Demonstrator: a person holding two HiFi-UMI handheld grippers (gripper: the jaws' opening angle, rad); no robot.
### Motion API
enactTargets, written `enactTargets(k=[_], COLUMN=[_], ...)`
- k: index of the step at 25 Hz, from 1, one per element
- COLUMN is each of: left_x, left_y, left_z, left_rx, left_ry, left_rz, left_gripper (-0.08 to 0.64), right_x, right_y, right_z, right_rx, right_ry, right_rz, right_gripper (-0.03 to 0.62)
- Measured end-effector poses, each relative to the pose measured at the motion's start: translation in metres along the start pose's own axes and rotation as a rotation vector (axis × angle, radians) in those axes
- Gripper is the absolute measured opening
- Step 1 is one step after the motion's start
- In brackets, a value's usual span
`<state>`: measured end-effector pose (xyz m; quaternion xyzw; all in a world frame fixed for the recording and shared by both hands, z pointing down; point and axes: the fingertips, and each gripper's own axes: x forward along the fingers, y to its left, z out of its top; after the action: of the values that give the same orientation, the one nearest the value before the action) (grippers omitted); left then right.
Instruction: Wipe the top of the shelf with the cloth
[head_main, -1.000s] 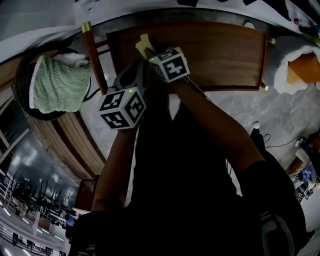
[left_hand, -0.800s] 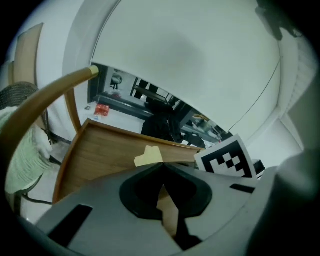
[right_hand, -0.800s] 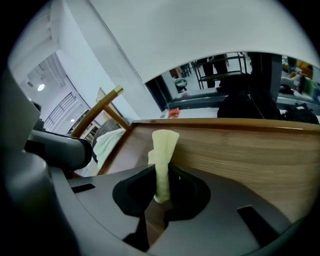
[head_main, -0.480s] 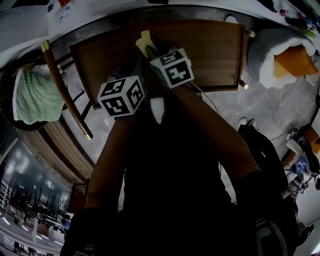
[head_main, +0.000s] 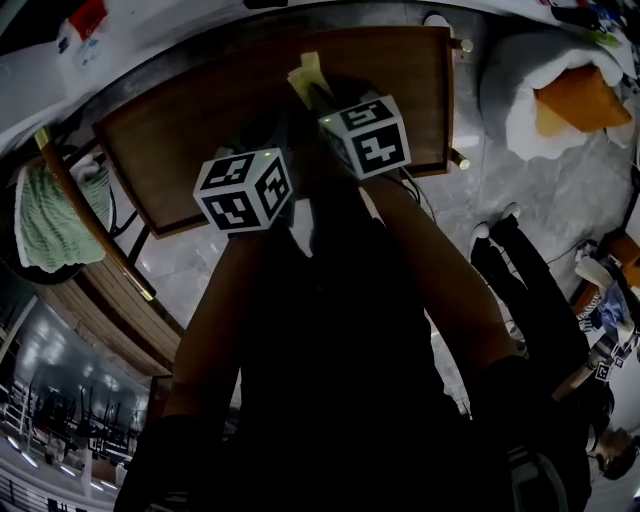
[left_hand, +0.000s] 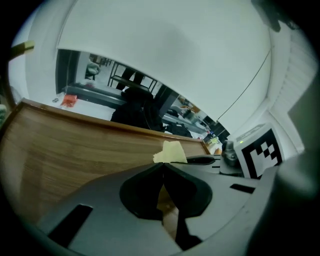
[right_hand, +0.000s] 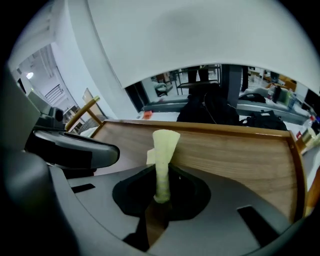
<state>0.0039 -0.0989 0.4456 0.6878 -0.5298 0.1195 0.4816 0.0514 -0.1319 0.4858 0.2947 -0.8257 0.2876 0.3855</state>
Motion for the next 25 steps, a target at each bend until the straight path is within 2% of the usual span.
enactTargets(k=[6, 10, 17, 25], left_x=[0.034, 0.055, 0.085, 0.103], left_y=[-0.045, -0.067, -0.111, -0.144], left_z=[-0.009, -0.014, -0.017, -0.026], left_rx=[0.035, 0.042, 0.065, 0.079], left_ry=[0.019, 0.030, 0.041, 0.065], left_rz=[-0.058, -0.088, -0.153, -0.207], left_gripper=[0.011, 0.011, 0.011, 0.011], right_x=[-0.029, -0.044, -0.070, -0.096], right_y=[-0.051, -0.073, -0.104, -0.145], right_z=[-0.015, -0.025, -0.043, -0.055], right_rx=[0.022, -0.017, 0.013, 0.084], right_ry=[-0.012, -0.006, 0.011, 0.031], right_rz=[-0.060, -0.096, -0.150, -0.308], right_gripper=[0.052, 0.052, 0.052, 0.052])
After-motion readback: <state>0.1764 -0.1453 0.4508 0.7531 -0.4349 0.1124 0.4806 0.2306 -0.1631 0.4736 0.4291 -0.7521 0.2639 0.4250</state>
